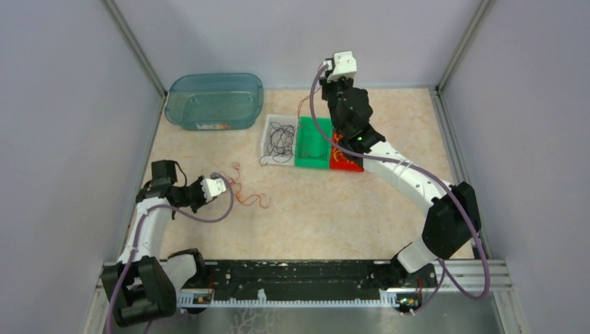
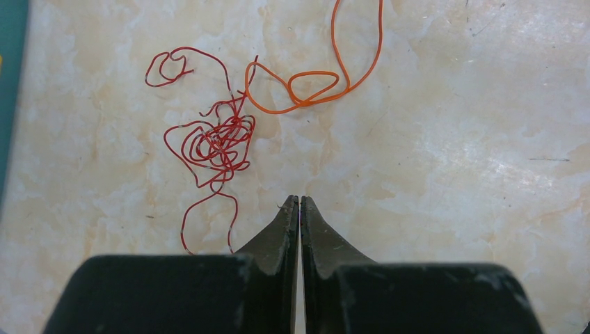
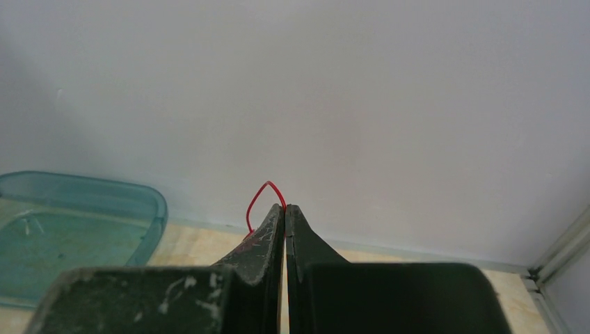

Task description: Untangle the cables

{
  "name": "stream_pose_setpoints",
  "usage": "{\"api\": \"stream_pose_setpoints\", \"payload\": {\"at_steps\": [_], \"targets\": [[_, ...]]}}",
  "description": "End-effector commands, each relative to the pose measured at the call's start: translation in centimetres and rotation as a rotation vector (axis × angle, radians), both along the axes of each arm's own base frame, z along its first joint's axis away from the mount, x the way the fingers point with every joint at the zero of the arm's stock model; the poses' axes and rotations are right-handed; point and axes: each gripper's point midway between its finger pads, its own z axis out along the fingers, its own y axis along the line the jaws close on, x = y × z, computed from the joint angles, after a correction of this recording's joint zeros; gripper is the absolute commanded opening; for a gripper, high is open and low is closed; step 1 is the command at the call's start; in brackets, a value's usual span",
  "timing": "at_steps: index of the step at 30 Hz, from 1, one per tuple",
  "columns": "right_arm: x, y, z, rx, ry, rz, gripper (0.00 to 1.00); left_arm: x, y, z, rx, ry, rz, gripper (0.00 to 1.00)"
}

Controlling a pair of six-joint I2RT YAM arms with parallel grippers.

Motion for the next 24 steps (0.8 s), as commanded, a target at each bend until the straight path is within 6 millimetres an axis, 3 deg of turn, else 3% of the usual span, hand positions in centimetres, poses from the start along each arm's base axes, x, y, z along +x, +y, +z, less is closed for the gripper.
{"api": "stream_pose_setpoints", "payload": {"at_steps": [1, 7, 11, 15, 18, 24], "targets": [[-1.7, -3.7, 3.3, 0.025, -0.090, -0.107, 0.00, -0.4, -0.9, 0.3, -0.029, -0.012, -0.043, 0.08], [-2.8, -7.3, 3.7, 0.147, -0.081, -0.165, 0.00, -0.3, -0.8, 0.3, -0.028, -0.009, -0.042, 0.08], [-3.8, -9.3, 6.5, 0.303, -0.121, -0.065, 0.00, -0.4, -0.9, 0.2, -0.032, -0.006, -0.044, 0.08], [-4.6, -9.1, 9.1, 0.301, -0.158, -0.018, 0.00, -0.4, -1.0, 0.2, -0.033, -0.003, -0.046, 0.08], [-4.8, -9.1, 9.9, 0.298, -0.168, -0.008, 0.00, -0.4, -1.0, 0.3, -0.036, -0.004, -0.045, 0.08], [-3.4, -8.1, 7.7, 0.265, -0.119, -0.003, 0.00, -0.4, -1.0, 0.3, -0.035, -0.004, -0.042, 0.08]]}}
